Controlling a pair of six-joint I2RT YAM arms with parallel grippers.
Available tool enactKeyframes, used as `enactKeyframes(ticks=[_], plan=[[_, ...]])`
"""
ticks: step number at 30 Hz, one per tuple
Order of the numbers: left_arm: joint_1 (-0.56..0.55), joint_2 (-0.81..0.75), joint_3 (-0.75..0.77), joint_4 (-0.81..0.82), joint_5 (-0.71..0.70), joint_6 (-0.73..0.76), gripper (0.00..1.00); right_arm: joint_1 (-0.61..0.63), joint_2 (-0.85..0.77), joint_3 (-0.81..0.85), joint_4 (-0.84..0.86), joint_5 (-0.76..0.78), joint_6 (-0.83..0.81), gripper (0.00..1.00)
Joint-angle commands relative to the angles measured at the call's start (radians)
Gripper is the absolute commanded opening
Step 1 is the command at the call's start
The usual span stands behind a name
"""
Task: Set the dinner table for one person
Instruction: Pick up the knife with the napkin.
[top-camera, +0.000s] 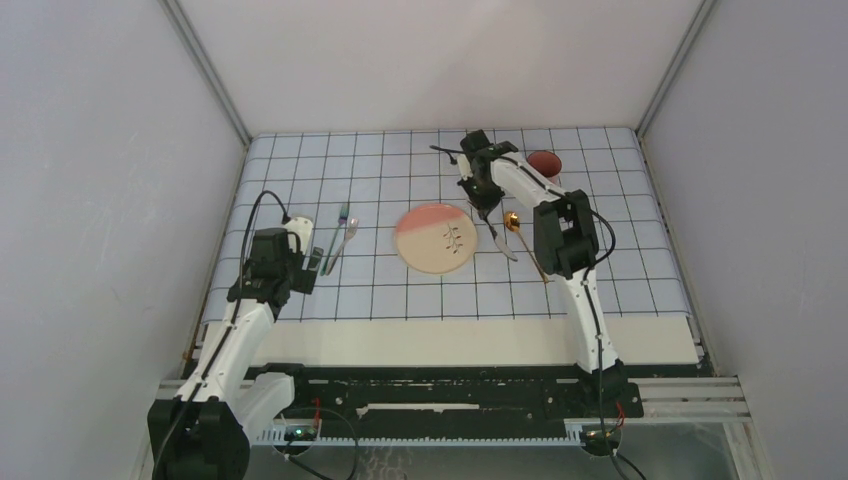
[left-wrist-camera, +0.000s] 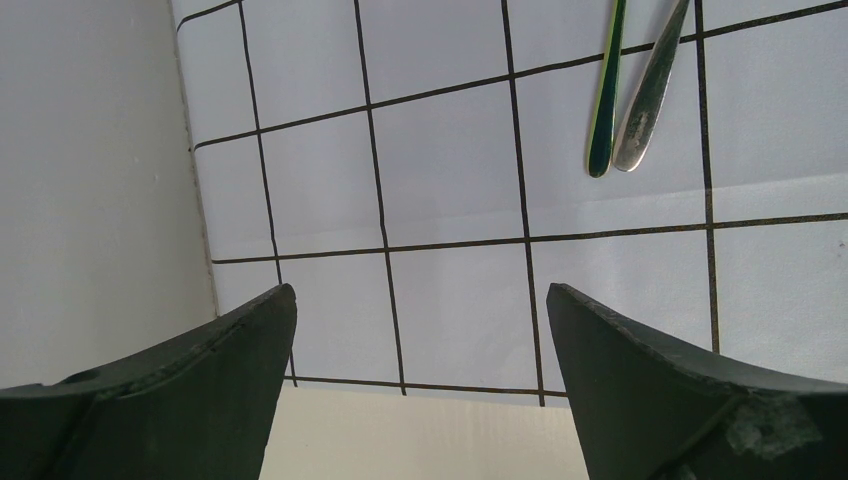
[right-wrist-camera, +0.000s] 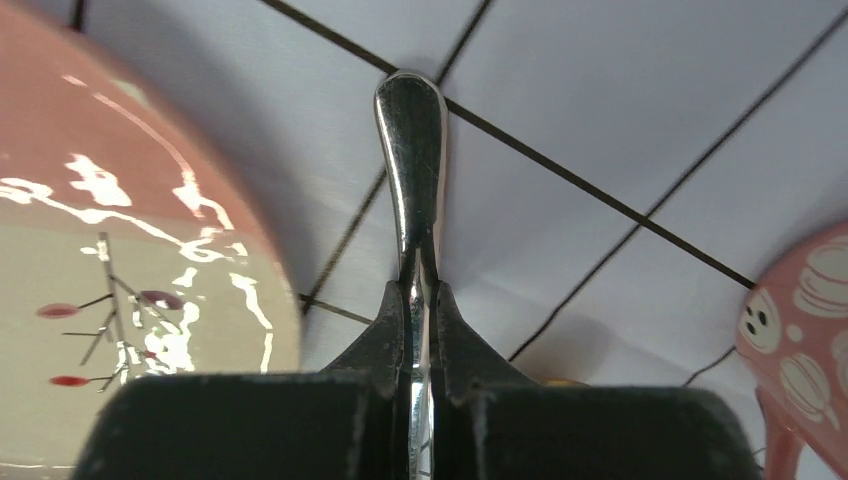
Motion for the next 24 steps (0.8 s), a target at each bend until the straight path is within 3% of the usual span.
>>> enactKeyframes(ticks=[1, 10, 24], plan=[[0.007, 0.001, -0.005, 0.021, 0.008, 0.002, 1.00, -0.039, -0.069, -0.034, 0.043, 0.051, 0.029, 0.00], [0.006, -0.003, 0.004, 0.014, 0.011, 0.006, 1.00, -0.057, -0.166, -0.125, 0.052, 0.019, 0.125, 0.00], [0.007, -0.016, -0.012, 0.018, 0.023, 0.004, 1.00, -0.001, -0.388, -0.362, 0.134, -0.018, 0.103, 0.00]])
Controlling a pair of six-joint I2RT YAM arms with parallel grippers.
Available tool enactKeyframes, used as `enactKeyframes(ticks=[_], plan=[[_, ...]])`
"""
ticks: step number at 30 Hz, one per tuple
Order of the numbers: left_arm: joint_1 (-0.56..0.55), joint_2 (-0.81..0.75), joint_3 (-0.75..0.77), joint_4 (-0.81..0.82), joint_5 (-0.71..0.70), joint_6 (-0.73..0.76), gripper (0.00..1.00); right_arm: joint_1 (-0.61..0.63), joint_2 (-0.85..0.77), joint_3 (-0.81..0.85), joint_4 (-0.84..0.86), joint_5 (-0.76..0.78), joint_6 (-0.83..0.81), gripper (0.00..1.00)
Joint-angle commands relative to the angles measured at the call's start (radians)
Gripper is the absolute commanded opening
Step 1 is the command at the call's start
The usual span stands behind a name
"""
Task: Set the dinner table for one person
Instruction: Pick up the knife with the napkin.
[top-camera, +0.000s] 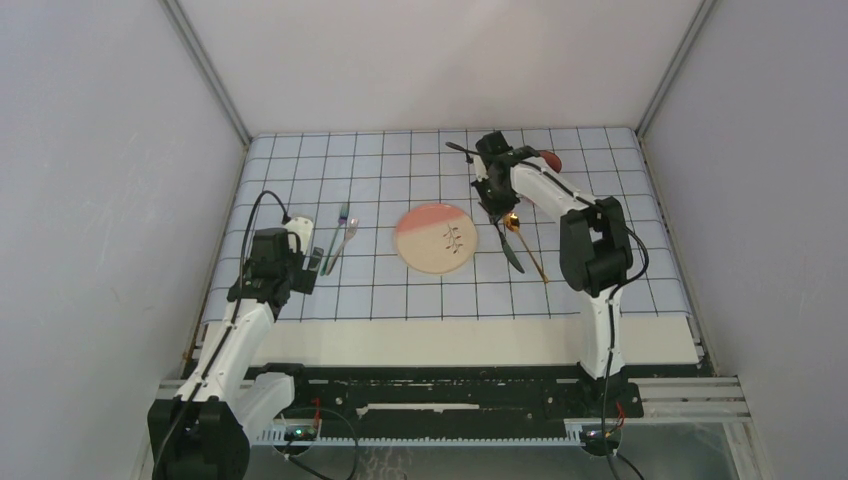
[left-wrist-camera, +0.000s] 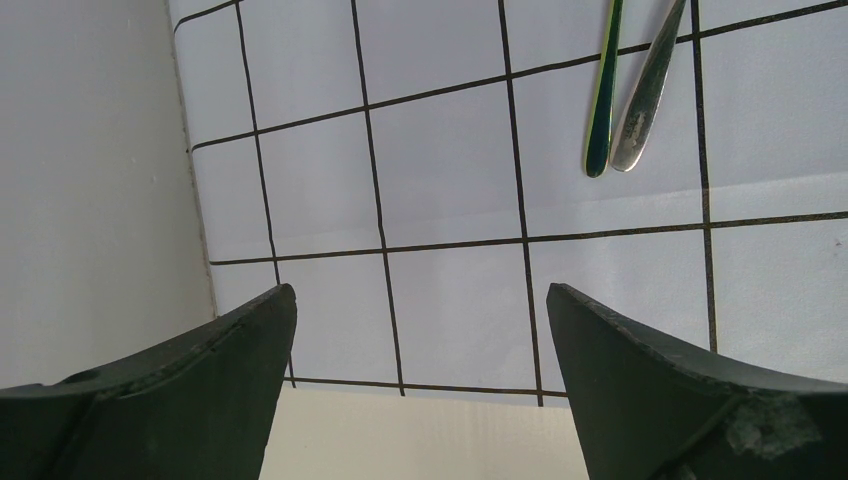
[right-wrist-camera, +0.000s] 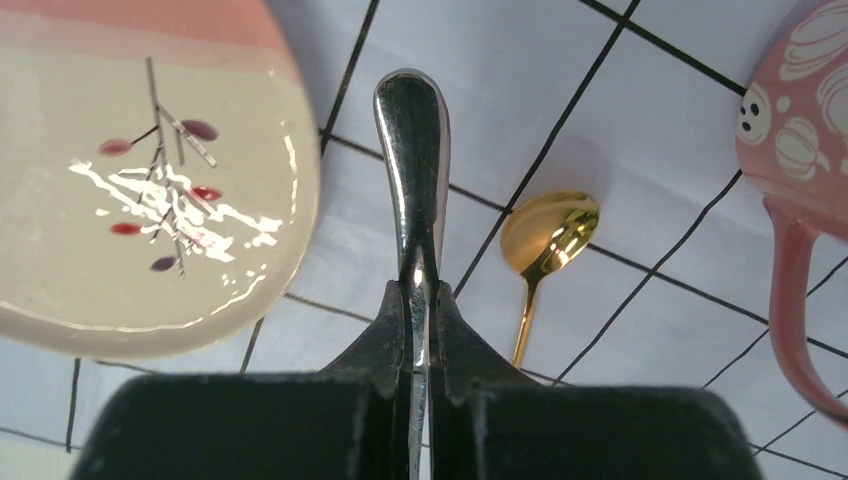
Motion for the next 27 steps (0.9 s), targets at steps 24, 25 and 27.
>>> enactKeyframes(ticks=[24, 25, 27], plan=[[0.006, -0.009, -0.014, 0.023, 0.015, 0.011, 1.00, 0.030, -0.168, -0.174, 0.081, -0.100, -0.294, 0.00], [0.007, -0.009, -0.015, 0.023, 0.014, 0.010, 1.00, 0.029, -0.174, -0.178, 0.073, -0.099, -0.322, 0.00], [0.006, -0.009, -0.015, 0.026, 0.011, 0.010, 1.00, 0.023, -0.191, -0.185, 0.054, -0.116, -0.376, 0.00]])
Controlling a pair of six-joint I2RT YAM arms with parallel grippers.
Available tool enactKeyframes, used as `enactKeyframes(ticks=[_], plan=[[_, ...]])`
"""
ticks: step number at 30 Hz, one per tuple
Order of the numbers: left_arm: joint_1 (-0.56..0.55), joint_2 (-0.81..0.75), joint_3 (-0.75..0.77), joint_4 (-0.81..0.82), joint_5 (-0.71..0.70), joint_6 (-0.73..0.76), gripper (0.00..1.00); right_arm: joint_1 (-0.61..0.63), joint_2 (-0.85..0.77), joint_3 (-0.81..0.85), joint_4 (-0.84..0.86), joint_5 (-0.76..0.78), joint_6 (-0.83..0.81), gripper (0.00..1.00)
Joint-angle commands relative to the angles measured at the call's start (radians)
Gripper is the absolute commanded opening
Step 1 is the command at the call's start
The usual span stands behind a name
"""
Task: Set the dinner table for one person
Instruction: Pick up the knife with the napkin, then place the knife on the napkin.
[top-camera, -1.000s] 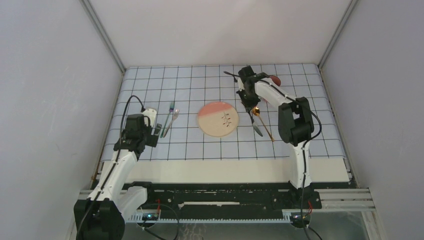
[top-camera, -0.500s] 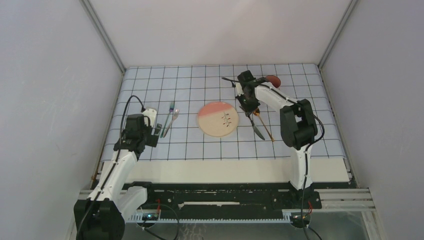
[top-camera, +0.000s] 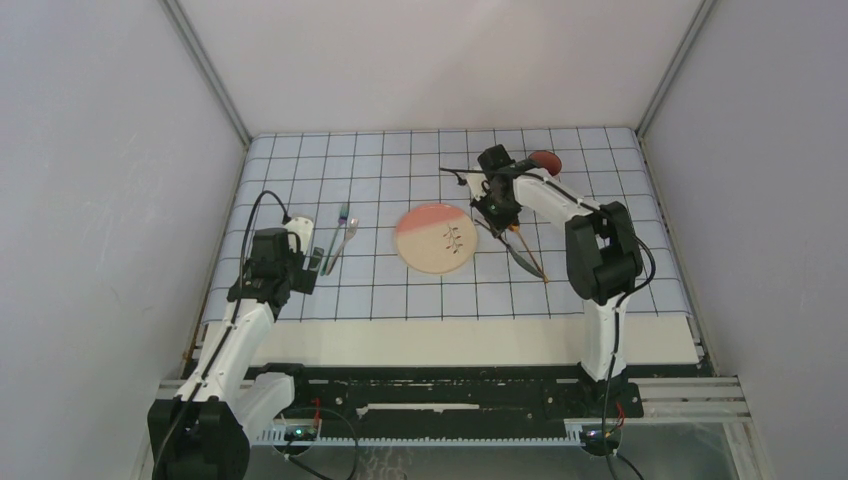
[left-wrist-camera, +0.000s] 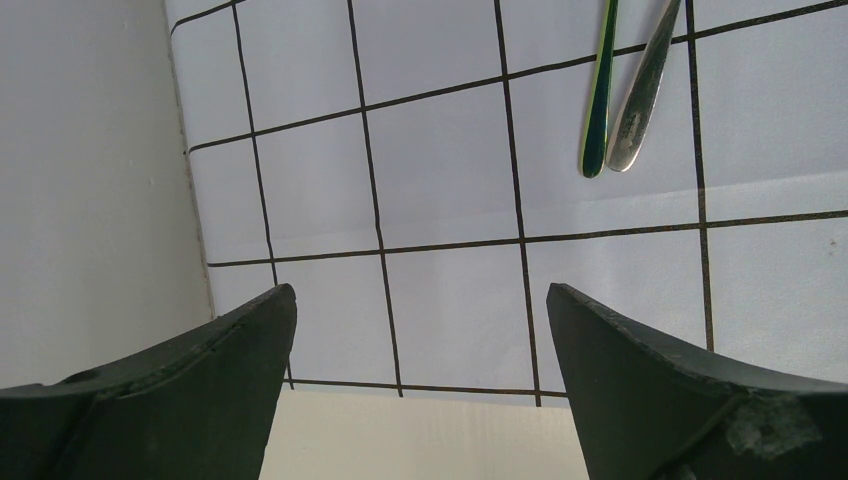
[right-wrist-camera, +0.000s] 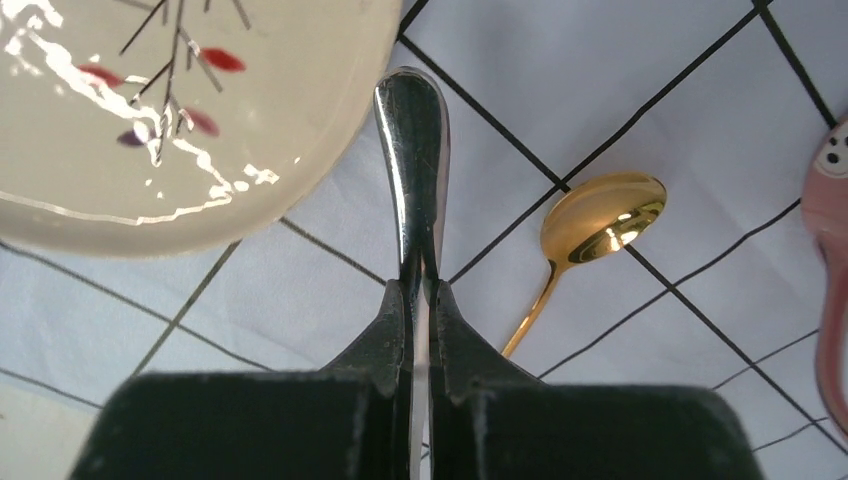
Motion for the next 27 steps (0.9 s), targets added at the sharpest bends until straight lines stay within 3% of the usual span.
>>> enactKeyframes(ticks=[1, 6, 10, 27], plan=[[0.006, -0.009, -0.014, 0.025, 0.002, 0.010, 1.00, -0.002, -0.114, -0.011, -0.015, -0.052, -0.173, 0.00], [0.006, -0.007, -0.007, 0.026, -0.001, 0.009, 1.00, -0.009, -0.196, -0.077, -0.047, -0.153, -0.397, 0.00], [0.006, 0.003, 0.005, 0.029, -0.009, 0.004, 1.00, 0.031, -0.224, -0.114, -0.037, -0.141, -0.514, 0.00], [0.006, -0.007, -0.018, 0.031, -0.025, 0.016, 1.00, 0.183, -0.037, 0.016, -0.177, -0.157, -0.780, 0.00]])
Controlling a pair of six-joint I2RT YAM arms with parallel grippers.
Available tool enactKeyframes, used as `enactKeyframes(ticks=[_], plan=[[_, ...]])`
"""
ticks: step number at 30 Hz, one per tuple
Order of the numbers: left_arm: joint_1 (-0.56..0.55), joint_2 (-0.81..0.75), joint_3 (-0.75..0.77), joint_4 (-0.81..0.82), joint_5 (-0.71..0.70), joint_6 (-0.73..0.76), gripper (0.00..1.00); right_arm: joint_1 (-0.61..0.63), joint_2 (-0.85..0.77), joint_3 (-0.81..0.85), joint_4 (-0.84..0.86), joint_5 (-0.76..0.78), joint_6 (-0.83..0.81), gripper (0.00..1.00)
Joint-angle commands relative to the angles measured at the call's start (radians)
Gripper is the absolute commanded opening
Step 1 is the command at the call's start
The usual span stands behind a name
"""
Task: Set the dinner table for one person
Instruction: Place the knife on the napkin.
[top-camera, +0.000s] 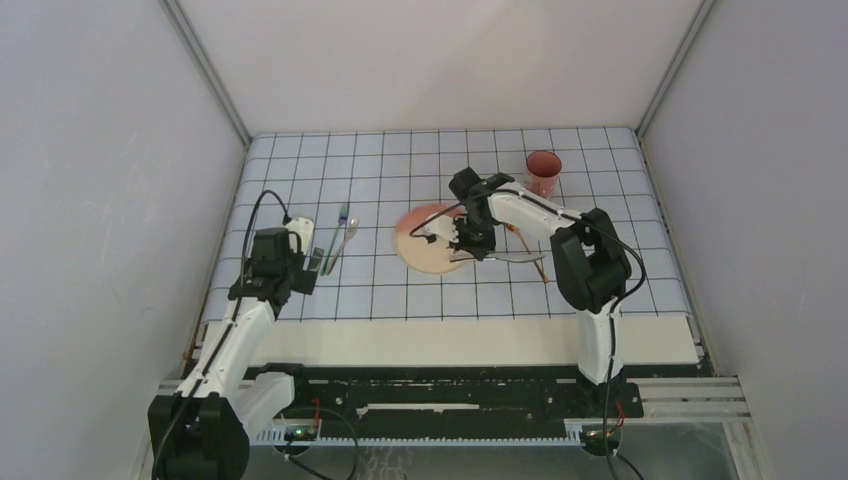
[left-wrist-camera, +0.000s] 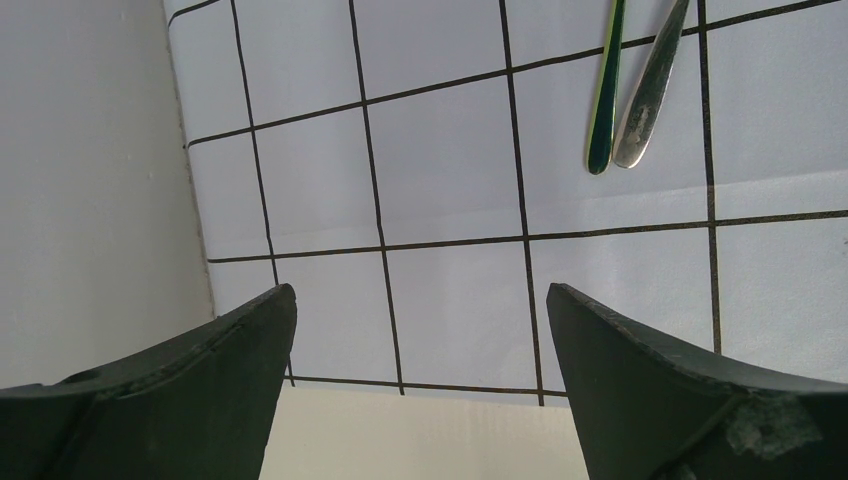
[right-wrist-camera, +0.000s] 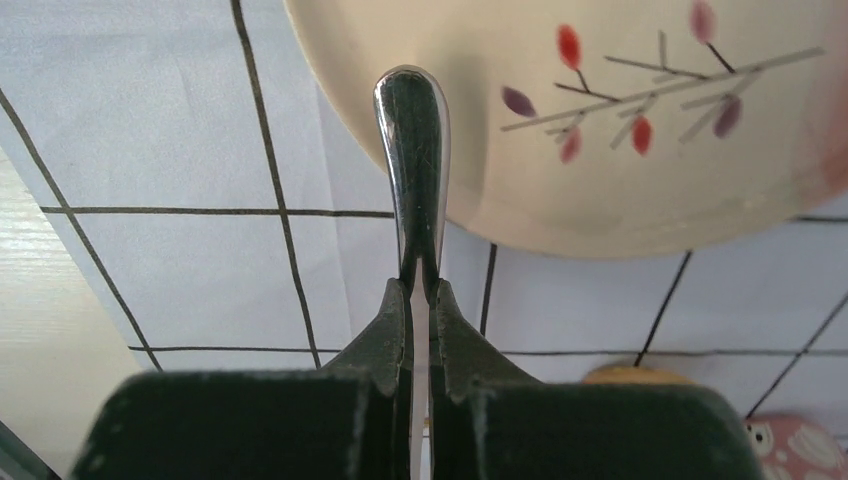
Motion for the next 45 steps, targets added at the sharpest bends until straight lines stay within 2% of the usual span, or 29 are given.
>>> enactKeyframes(ticks=[1, 18, 23, 33, 34, 41, 45], plan=[[0.007, -0.025, -0.019, 0.027, -0.017, 0.017, 1.00, 0.030, 0.026, 0.084, -0.041, -0.020, -0.088, 0.00], [0.007, -0.027, 0.000, 0.009, -0.029, 0.021, 1.00, 0.058, 0.218, 0.327, -0.036, 0.003, -0.120, 0.00], [0.007, -0.037, 0.000, 0.007, -0.027, 0.019, 1.00, 0.076, 0.288, 0.420, -0.080, -0.004, -0.113, 0.00], [0.007, -0.034, 0.011, -0.001, -0.033, 0.038, 1.00, 0.088, 0.309, 0.465, -0.066, 0.015, -0.069, 0.00], [0.007, -0.032, 0.009, 0.001, -0.032, 0.038, 1.00, 0.088, 0.313, 0.472, -0.067, 0.025, -0.056, 0.01], [0.006, -0.022, -0.003, 0.011, -0.029, 0.040, 1.00, 0.084, 0.305, 0.503, -0.057, 0.035, 0.042, 0.38], [0.006, -0.035, -0.008, 0.010, -0.028, 0.042, 1.00, 0.084, 0.283, 0.526, -0.058, 0.009, 0.090, 0.47]])
